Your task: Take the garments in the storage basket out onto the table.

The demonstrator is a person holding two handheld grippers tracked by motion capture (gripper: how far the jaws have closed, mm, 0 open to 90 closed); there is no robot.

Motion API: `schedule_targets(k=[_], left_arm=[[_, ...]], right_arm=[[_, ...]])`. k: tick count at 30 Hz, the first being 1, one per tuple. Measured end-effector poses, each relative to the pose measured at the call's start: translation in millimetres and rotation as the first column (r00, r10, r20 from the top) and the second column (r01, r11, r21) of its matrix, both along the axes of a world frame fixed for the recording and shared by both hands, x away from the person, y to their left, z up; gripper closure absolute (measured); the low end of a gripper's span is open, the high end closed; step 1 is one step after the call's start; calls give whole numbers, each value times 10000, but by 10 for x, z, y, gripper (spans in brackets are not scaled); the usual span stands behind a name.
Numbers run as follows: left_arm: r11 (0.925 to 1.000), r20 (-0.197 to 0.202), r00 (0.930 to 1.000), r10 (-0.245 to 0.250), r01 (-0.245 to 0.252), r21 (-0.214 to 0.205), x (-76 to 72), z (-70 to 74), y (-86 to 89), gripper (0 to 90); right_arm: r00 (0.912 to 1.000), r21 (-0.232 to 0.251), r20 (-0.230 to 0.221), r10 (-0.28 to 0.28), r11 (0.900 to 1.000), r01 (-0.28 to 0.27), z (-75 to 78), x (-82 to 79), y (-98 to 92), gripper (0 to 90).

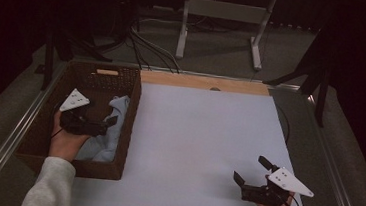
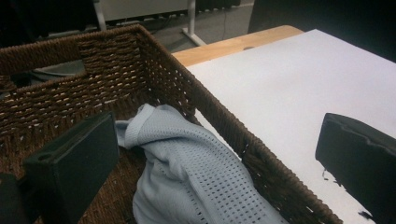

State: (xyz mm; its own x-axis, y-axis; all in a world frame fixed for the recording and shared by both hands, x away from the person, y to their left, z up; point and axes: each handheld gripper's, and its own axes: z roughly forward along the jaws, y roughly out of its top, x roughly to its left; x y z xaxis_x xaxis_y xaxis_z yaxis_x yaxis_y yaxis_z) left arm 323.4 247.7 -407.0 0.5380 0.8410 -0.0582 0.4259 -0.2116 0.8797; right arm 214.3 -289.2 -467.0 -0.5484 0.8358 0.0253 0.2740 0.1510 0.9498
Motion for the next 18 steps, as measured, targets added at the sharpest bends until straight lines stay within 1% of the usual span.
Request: schedule_targets(k=[4,7,11,18], left_arm=[[9999,-186,9998,43,-41,123,29,-20,-8,4],[9998,-398,9992,54,-45,206,56,-39,-12,4],[9997,-672,9977,-32,47,224,92,-65,-20,4],[9995,-922,9957,23,5,304,141,-103,-33,5]], right_arm=[[10000,5,-5,1,10000,-1,-1,1,1,0],[10000,8,-17,17,10000,-17,-1,2,4,0],[10000,1,-17,24,10000,-24,-2,2,6,0],[10000,-18,-16,30,10000,-30,-4,6,6,0]])
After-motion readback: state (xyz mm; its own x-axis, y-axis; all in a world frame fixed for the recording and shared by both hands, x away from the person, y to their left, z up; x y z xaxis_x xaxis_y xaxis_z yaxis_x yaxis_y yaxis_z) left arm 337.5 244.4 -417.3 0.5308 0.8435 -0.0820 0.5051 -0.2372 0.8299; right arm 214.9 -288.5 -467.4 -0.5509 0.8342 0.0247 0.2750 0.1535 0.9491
